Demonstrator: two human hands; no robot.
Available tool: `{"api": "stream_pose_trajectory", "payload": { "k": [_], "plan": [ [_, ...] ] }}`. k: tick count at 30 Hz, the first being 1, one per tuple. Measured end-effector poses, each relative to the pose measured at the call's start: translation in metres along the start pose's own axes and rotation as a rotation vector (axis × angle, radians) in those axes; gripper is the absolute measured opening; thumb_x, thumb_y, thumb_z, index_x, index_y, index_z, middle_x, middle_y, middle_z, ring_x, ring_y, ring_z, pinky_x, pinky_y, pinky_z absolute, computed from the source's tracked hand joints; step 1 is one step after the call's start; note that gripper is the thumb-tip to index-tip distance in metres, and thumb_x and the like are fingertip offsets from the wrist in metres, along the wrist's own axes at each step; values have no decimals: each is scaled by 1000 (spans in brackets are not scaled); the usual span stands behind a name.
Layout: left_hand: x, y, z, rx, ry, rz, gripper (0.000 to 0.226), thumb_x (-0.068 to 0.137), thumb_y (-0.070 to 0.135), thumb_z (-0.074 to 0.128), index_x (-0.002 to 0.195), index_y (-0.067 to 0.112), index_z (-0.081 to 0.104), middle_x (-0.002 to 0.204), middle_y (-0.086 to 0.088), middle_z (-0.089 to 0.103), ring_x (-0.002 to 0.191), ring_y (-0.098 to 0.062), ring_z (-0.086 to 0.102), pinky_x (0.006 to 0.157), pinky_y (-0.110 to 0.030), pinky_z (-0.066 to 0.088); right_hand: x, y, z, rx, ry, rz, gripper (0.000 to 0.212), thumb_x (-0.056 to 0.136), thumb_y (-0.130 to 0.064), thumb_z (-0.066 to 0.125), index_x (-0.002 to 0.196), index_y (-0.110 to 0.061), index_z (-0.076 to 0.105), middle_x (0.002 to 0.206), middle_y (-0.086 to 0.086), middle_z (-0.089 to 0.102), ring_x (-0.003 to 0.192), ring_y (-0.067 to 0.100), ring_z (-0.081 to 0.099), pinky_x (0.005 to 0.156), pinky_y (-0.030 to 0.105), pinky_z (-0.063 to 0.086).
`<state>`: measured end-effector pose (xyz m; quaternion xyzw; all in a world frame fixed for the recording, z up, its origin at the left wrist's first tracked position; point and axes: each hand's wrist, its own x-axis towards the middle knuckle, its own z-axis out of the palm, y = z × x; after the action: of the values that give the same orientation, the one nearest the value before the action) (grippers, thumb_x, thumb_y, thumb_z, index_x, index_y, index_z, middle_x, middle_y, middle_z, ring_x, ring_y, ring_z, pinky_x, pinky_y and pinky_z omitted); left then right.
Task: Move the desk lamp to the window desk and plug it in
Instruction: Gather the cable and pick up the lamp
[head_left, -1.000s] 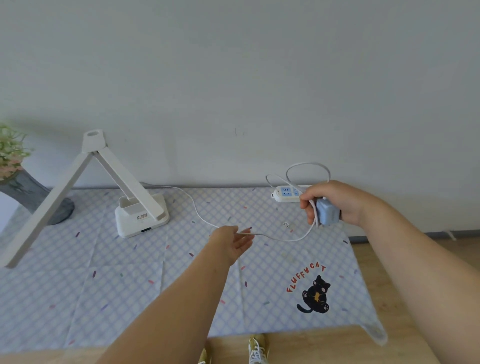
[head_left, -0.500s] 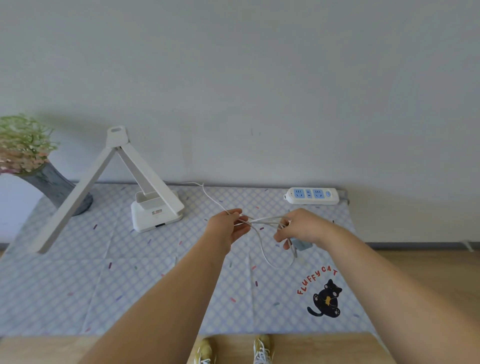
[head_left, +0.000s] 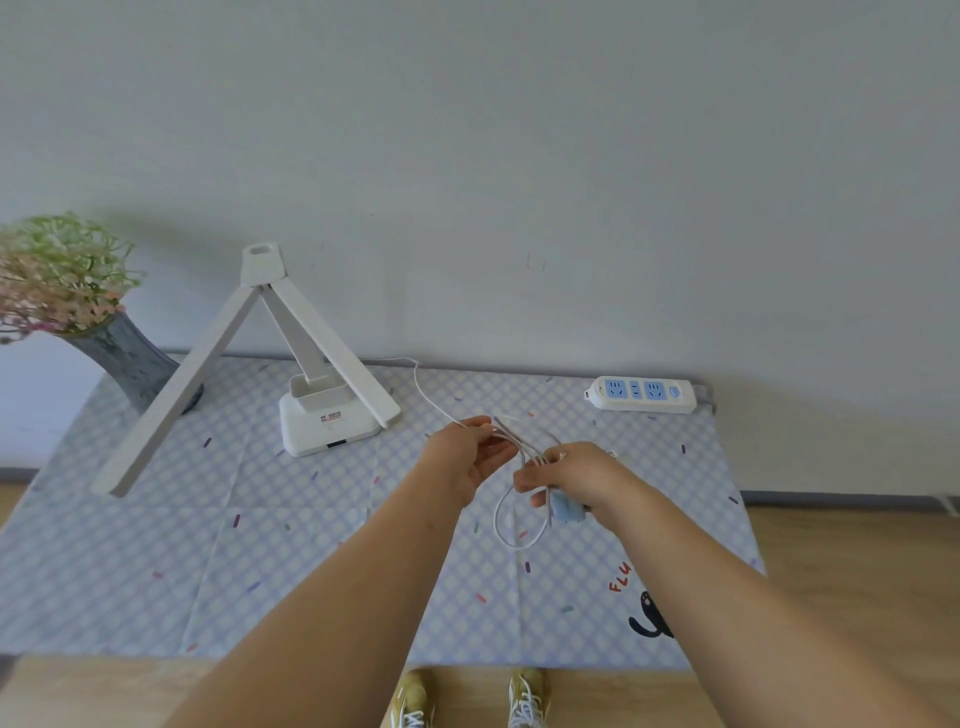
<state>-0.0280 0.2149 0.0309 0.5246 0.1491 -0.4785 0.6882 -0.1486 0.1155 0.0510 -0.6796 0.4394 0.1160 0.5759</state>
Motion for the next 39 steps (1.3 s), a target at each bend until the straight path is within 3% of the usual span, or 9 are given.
{"api": "stream_pose_trajectory", "payload": {
  "k": [6,10,13,16,20,24,30,34,39],
  "plan": [
    [3,3,-6,-27,30,-13,11,95,-2,50,90,-2,59,79,-20,67,65,-26,69,49,-29,58,4,0,3,3,35,58,7,72,-18,70,68,-12,71,69,4,73,61,13,63,60,24,47],
    [10,11,-13,-43,33,-20,14,97,-2,47,88,-4,58,83,-21,65,72,-28,68,62,-33,58,5,0,-4,29,-3,26,15,73,-25,76,80,-12,74,75,1,75,67,12,66,70,29,49],
    [10,12,-13,-24,4,-44,13,95,-5,48,87,-5,58,81,-21,65,70,-27,68,58,-31,59,9,-2,-2,45,0,-1,13,73,-26,79,76,-14,73,72,0,72,65,12,66,66,28,49],
    [9,10,-8,-30,-6,-77,11,93,-4,51,89,-8,60,83,-21,66,73,-28,68,68,-33,58,14,-4,4,64,10,5,21,72,-25,80,82,-7,75,72,4,70,67,16,65,66,28,49],
    [9,13,-6,-22,-25,-82,11,94,-5,50,91,-8,60,83,-22,65,73,-28,67,75,-33,55,18,-4,9,117,17,23,13,73,-21,78,77,-11,71,73,7,67,73,21,63,74,34,47],
    [10,24,-9,-25,-1,-59,15,96,1,48,84,-4,55,78,-16,61,71,-26,63,58,-33,60,22,-5,6,83,20,58,9,75,-18,74,79,-11,71,76,5,71,73,18,67,74,34,49],
    [21,45,-32,-95,95,7,17,98,7,47,82,4,53,76,-10,60,68,-24,63,50,-28,57,30,-1,-4,101,88,152,10,86,-12,61,79,-7,67,69,3,73,54,12,64,51,21,46],
    [29,52,-53,-131,193,7,11,100,9,43,101,1,51,78,-13,62,57,-28,68,43,-32,57,37,-7,-4,133,171,162,17,86,-19,63,73,-8,63,61,3,67,58,19,60,59,27,44],
    [27,53,-62,-54,267,67,18,100,8,37,112,16,48,80,-14,58,43,-25,67,40,-30,56,52,-28,6,271,295,134,15,83,-12,64,71,-3,59,64,11,63,63,30,62,69,42,54]
  ]
}}
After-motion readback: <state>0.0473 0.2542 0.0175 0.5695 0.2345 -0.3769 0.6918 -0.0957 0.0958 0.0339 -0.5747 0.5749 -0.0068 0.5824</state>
